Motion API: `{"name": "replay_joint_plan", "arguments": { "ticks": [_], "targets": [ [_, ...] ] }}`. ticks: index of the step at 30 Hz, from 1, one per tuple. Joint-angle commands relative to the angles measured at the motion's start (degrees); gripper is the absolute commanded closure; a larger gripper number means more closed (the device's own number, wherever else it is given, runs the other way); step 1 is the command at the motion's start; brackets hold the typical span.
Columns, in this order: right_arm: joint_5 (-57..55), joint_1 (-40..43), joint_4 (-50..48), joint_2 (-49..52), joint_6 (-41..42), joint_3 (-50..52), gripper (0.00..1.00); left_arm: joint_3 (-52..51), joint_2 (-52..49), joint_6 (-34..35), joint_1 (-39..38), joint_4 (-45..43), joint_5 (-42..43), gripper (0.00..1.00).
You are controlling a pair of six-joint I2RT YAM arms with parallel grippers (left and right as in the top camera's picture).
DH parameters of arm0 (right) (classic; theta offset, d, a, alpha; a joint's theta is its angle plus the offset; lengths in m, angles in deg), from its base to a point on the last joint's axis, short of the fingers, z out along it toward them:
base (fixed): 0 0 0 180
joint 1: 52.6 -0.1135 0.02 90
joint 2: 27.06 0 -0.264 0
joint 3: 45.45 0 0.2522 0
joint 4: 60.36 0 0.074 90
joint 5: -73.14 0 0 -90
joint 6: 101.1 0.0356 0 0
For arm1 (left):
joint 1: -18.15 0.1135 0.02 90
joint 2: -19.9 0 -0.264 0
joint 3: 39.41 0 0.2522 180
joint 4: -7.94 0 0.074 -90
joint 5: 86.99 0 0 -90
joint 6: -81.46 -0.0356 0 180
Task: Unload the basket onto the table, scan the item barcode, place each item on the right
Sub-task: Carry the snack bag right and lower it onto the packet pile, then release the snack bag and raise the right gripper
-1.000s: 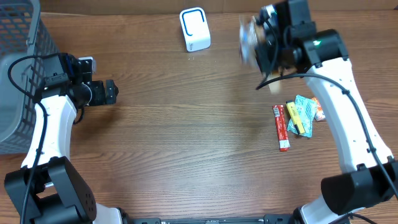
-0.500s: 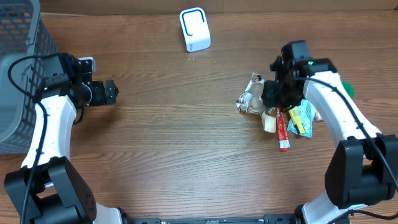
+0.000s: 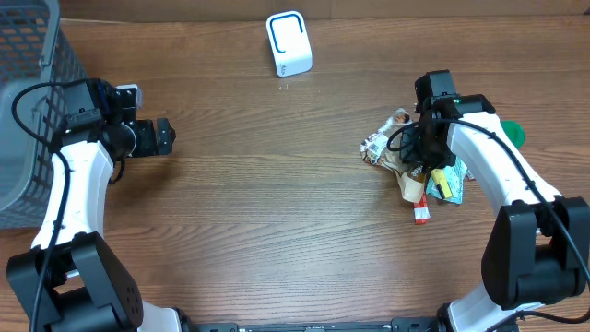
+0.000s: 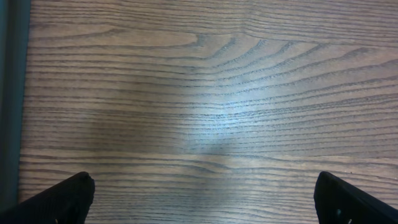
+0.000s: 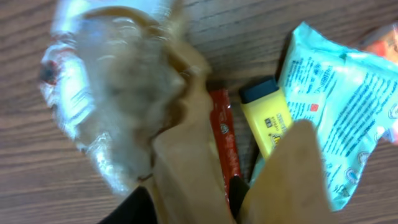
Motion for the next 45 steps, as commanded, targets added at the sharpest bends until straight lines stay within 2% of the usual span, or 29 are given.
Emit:
{"name": "replay_joint_plan", "arguments": {
  "ticks": [1, 5, 8, 17, 19, 22, 23, 27, 35, 39, 45],
  "targets": [
    [-1.55, 0.07, -0.09, -0.11, 0.22, 0.28, 0.56, 0.74, -0.04, -0.81, -0.07, -0.02, 0.87, 0.0],
    [-1.55, 0.07, -1.05, -0.11, -1.2, 0.2, 0.54, 0.74, -0.04, -0.81, -0.07, -0.02, 0.87, 0.0],
    [-1.6, 0.07, -1.18, -0.11, -3.96, -1.11, 0.47, 0.74, -0.04, -0.81, -0.07, -0.04, 0.87, 0.0],
    [-0.98, 0.0, 3.58, -0.13, -4.79, -8.87, 0.41, 0.74, -0.04, -0.81, -0.07, -0.04, 0.87, 0.0],
    [3.23, 0.0, 3.23, -0.13, -4.81, -9.03, 0.51, 0.74, -0.04, -0.81, -0.07, -0.04, 0.87, 0.0],
    [12.55, -0.07, 1.29, -0.11, -4.81, -8.31, 0.78, 0.74, -0.04, -0.81, -0.07, -0.02, 0.85, 0.0],
    [14.38, -0.22, 0.33, -0.09, -4.79, -7.76, 0.82, 0.74, -0.04, -0.81, -0.07, -0.04, 0.85, 0.0],
    [14.84, -1.31, -5.97, -0.09, -4.76, -4.35, 0.82, 0.74, -0.04, -0.81, -0.07, -0.04, 0.85, 0.0],
    [13.44, -2.21, -22.93, 0.17, -3.96, 8.92, 0.82, 0.74, -0.04, -0.81, -0.07, -0.02, 0.85, 0.0],
    [5.33, -2.19, -25.03, 0.17, -0.94, 14.08, 0.82, 0.74, -0.04, -0.81, -0.07, -0.04, 0.85, 0.0],
    [-7.39, -0.61, -21.14, -0.11, 0.68, 15.23, 0.81, 0.74, -0.04, -0.81, -0.04, -0.04, 0.85, 0.0]
  ]
}}
